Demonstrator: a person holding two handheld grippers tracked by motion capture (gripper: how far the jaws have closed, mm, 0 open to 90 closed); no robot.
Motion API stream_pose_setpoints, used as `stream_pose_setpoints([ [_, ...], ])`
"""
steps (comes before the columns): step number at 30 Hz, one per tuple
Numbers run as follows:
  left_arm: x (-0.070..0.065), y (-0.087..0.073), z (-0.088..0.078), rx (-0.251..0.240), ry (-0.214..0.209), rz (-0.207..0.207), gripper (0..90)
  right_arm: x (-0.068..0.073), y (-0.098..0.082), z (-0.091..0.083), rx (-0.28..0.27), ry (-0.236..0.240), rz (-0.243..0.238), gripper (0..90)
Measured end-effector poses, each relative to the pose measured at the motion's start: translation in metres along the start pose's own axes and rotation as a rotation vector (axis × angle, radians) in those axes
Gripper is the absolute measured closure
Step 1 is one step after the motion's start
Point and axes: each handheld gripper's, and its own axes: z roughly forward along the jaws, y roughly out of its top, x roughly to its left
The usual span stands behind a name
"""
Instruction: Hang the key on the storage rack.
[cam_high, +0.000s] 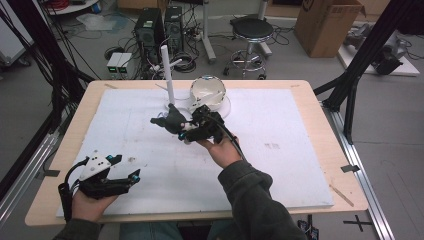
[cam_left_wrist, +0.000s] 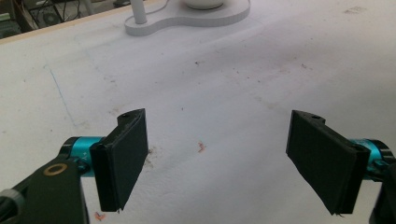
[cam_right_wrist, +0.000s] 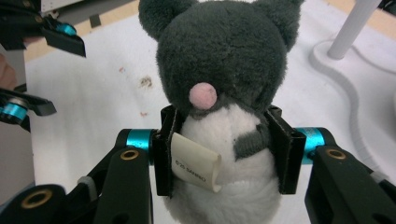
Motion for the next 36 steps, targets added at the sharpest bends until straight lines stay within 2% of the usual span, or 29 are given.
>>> stream_pose_setpoints([
  [6,0.0,0.0,0.0,-0.004,0.002,-0.004,21.3,-0.006,0.009,-0.008,-0.039,0.008,0.0,53.3],
  [13,0.001,0.0,-0.001,0.001,0.002,0.002,21.3,-0.01,0.019,-0.013,-0.038,0.003,0.003,53.3],
  [23,0.001,0.0,-0.001,-0.009,0.007,-0.007,21.3,-0.019,0.036,-0.02,-0.061,0.006,-0.001,53.4],
  [36,0.001,0.0,0.0,-0.008,0.005,-0.008,21.3,-0.031,0.052,-0.025,-0.098,-0.003,0.019,53.4],
])
